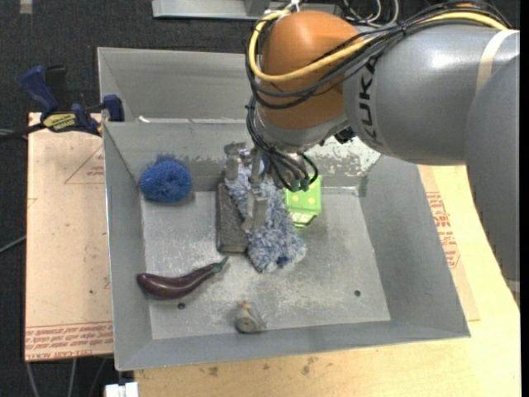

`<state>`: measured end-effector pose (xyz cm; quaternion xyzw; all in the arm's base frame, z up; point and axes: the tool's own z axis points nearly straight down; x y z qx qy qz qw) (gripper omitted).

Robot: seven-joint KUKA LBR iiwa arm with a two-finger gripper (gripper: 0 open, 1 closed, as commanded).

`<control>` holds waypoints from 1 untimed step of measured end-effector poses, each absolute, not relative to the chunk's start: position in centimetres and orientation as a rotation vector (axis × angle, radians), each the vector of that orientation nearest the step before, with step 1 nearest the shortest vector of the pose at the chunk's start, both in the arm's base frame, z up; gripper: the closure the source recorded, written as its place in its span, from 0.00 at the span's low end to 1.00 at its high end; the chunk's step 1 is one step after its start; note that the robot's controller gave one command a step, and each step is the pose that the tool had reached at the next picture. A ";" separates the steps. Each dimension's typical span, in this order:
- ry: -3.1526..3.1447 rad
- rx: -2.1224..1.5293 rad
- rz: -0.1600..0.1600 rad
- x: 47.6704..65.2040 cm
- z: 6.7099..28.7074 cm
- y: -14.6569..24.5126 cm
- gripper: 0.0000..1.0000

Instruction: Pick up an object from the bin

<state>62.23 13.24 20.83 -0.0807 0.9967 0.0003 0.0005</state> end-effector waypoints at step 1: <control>3.139 -0.007 0.004 62.0 18.2 11.3 0.00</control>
Offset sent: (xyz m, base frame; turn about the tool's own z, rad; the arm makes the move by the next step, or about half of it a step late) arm 0.0161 -0.0417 -0.0789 0.1441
